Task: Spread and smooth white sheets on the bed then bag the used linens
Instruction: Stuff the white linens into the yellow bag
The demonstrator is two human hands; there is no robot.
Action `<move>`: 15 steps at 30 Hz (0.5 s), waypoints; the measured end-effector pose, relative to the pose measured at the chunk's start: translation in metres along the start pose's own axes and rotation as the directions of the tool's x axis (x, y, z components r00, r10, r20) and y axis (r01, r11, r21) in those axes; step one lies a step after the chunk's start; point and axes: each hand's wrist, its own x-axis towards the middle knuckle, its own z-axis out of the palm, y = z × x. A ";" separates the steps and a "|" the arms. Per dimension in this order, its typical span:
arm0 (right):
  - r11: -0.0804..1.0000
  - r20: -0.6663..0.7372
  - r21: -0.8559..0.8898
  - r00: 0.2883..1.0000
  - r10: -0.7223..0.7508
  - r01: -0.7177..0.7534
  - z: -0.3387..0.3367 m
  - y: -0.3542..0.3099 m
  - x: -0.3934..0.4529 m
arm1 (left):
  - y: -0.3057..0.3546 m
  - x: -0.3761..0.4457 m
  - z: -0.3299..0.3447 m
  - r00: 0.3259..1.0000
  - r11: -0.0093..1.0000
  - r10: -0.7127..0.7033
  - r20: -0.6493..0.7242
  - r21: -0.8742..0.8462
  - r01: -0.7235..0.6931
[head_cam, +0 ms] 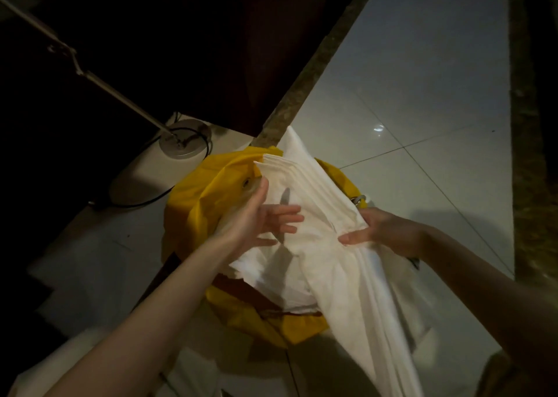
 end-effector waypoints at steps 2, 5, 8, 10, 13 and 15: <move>0.999 0.064 -0.034 0.997 0.040 -0.037 0.000 0.006 0.003 | 0.002 -0.008 -0.020 0.978 0.993 0.115 -0.176 0.019 -0.114; 0.994 0.183 -0.074 0.978 0.098 -0.086 0.005 0.018 0.006 | 0.002 -0.014 -0.049 0.830 0.940 0.337 -0.444 0.215 -0.266; 0.979 0.226 -0.162 0.961 0.161 -0.126 0.013 0.026 0.008 | -0.005 -0.005 -0.066 0.783 0.621 0.509 -0.358 0.783 -0.046; 0.974 0.232 -0.187 0.957 0.171 -0.129 0.014 0.027 0.009 | -0.004 -0.003 -0.063 0.807 0.402 0.479 -0.345 0.904 0.149; 0.975 0.225 -0.187 0.961 0.163 -0.121 0.015 0.020 0.008 | 0.004 -0.003 -0.063 0.825 0.298 0.441 -0.353 0.925 0.237; 0.973 0.215 -0.210 0.967 0.139 -0.093 0.019 0.013 0.007 | 0.002 0.002 -0.074 0.871 0.306 0.330 -0.363 0.914 0.265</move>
